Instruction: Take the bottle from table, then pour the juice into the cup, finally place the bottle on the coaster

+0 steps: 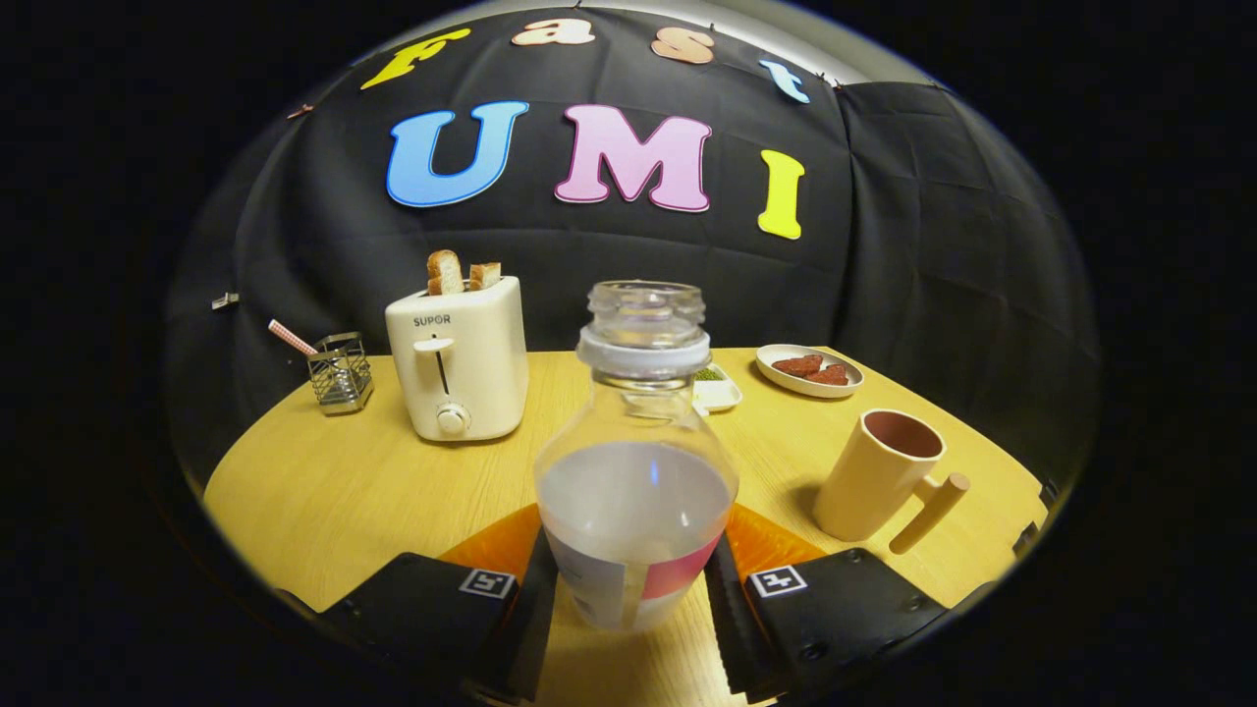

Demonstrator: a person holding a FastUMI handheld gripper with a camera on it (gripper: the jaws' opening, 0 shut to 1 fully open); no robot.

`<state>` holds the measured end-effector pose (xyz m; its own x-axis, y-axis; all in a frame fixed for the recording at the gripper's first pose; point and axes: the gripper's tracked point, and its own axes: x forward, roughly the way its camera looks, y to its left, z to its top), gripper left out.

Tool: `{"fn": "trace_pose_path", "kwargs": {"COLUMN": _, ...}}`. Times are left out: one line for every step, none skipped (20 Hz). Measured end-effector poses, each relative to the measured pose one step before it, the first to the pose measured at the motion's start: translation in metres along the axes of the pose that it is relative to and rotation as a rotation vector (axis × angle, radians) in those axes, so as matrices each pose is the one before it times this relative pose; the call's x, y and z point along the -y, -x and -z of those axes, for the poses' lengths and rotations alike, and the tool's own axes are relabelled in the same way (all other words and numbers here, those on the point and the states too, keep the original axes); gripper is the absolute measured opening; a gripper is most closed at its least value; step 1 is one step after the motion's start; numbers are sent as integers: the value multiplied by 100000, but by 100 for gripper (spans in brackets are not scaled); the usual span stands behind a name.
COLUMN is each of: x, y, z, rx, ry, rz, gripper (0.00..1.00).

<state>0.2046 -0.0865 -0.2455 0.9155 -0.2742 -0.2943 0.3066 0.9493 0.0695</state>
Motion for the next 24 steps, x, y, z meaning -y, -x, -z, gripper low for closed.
{"fn": "trace_pose_path", "kwargs": {"x": -210, "y": 626, "z": -507, "rx": 275, "ry": -2457, "rz": -1467, "gripper": 71}}
{"fn": "trace_pose_path", "kwargs": {"x": 274, "y": 424, "z": -708, "rx": 763, "ry": -1774, "rz": 492, "gripper": 69}}
{"fn": "trace_pose_path", "kwargs": {"x": 254, "y": 97, "z": -338, "rx": 322, "ry": -1248, "rz": -87, "gripper": 69}}
{"fn": "trace_pose_path", "kwargs": {"x": -94, "y": 267, "z": -481, "rx": -834, "ry": -1815, "rz": -1607, "gripper": 69}}
{"fn": "trace_pose_path", "kwargs": {"x": -299, "y": 344, "z": -483, "rx": -139, "ry": -1753, "rz": -3259, "gripper": 69}}
{"fn": "trace_pose_path", "kwargs": {"x": -609, "y": 538, "z": -689, "rx": 267, "ry": -2448, "rz": -5033, "gripper": 69}}
{"fn": "trace_pose_path", "kwargs": {"x": -496, "y": 486, "z": -420, "rx": 218, "ry": -2465, "rz": -4355, "gripper": 69}}
{"fn": "trace_pose_path", "kwargs": {"x": 436, "y": 375, "z": -633, "rx": 210, "ry": -1005, "rz": 697, "gripper": 69}}
{"fn": "trace_pose_path", "kwargs": {"x": 1125, "y": 240, "z": -508, "rx": 567, "ry": 847, "rz": 2671, "gripper": 69}}
{"fn": "trace_pose_path", "kwargs": {"x": 659, "y": 273, "z": -539, "rx": 56, "ry": 1063, "rz": 1222, "gripper": 69}}
{"fn": "trace_pose_path", "kwargs": {"x": 434, "y": 181, "z": -298, "rx": -674, "ry": 1340, "rz": 914, "gripper": 69}}
{"fn": "trace_pose_path", "kwargs": {"x": 436, "y": 12, "z": -40, "rx": -1538, "ry": 1320, "rz": -30, "gripper": 69}}
{"fn": "trace_pose_path", "kwargs": {"x": 413, "y": 193, "z": -81, "rx": -1767, "ry": 911, "rz": -416, "gripper": 69}}
{"fn": "trace_pose_path", "kwargs": {"x": 95, "y": 117, "z": -202, "rx": -928, "ry": -530, "rz": -1679, "gripper": 69}}
{"fn": "trace_pose_path", "kwargs": {"x": -103, "y": 58, "z": -348, "rx": -557, "ry": -2861, "rz": -2721, "gripper": 69}}
{"fn": "trace_pose_path", "kwargs": {"x": -85, "y": -58, "z": -278, "rx": -78, "ry": -4271, "rz": -2217, "gripper": 69}}
{"fn": "trace_pose_path", "kwargs": {"x": -107, "y": -140, "z": -319, "rx": -420, "ry": -4986, "rz": -2346, "gripper": 69}}
{"fn": "trace_pose_path", "kwargs": {"x": -110, "y": -166, "z": -208, "rx": -742, "ry": -5320, "rz": -2096, "gripper": 69}}
{"fn": "trace_pose_path", "kwargs": {"x": -126, "y": -107, "z": -107, "rx": -951, "ry": -5635, "rz": -2390, "gripper": 69}}
{"fn": "trace_pose_path", "kwargs": {"x": -56, "y": -163, "z": -118, "rx": -1069, "ry": -5096, "rz": -1502, "gripper": 69}}
{"fn": "trace_pose_path", "kwargs": {"x": 62, "y": -66, "z": -143, "rx": -1008, "ry": -4684, "rz": -1289, "gripper": 69}}
{"fn": "trace_pose_path", "kwargs": {"x": 24, "y": -194, "z": -182, "rx": -972, "ry": -4609, "rz": -1253, "gripper": 69}}
{"fn": "trace_pose_path", "kwargs": {"x": 122, "y": -106, "z": 83, "rx": -1123, "ry": -4816, "rz": -934, "gripper": 69}}
{"fn": "trace_pose_path", "kwargs": {"x": 10, "y": -117, "z": -81, "rx": -753, "ry": -4798, "rz": -851, "gripper": 69}}
